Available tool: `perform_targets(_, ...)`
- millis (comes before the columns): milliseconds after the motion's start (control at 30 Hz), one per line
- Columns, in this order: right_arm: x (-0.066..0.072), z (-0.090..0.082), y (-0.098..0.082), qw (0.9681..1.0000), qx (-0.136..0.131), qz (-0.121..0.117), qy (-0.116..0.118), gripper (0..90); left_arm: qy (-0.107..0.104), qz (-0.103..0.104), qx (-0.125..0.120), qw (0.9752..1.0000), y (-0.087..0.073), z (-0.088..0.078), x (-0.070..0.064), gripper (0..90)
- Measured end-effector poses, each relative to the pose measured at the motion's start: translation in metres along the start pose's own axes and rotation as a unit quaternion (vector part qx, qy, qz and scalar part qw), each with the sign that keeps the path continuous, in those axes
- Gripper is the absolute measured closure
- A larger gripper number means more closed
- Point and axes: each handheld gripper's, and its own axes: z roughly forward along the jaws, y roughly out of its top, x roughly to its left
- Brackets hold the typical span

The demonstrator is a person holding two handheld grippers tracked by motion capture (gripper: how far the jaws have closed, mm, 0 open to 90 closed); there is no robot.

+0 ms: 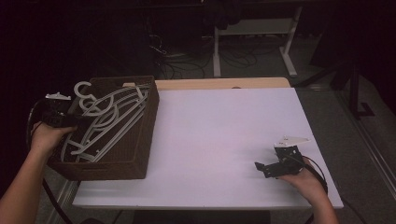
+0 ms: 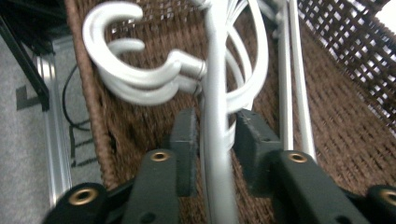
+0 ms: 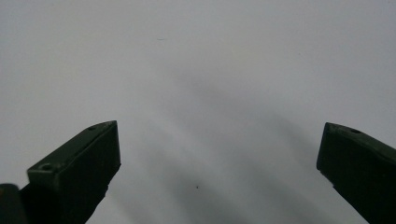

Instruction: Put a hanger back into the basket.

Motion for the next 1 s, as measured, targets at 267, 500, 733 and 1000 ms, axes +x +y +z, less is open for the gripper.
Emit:
perform_targets(267, 0.001, -0.002, 0.001, 1.0, -0.003, -0.001, 0.001, 0.0, -0.023, -0.015, -0.036, 0.999, 0.003, -0.008, -0.006, 52.7)
perform_targets(500, 0.0, -0.005, 0.006, 0.9999, -0.008, 0.001, 0.009, 0.0, -0.092, -0.009, -0.071, 0.9932, 0.01, -0.013, -0.03, 44.2)
perform_targets(733, 0.001, -0.01, 0.016, 0.9993, -0.021, 0.004, 0.029, 0.0, -0.148, 0.029, -0.108, 0.9826, 0.018, -0.02, -0.069, 33.7)
perform_targets(1000, 0.005, -0.019, 0.03, 0.9985, -0.032, -0.007, 0.043, 0.0, -0.211, 0.077, -0.141, 0.9642, 0.019, -0.022, -0.119, 21.0)
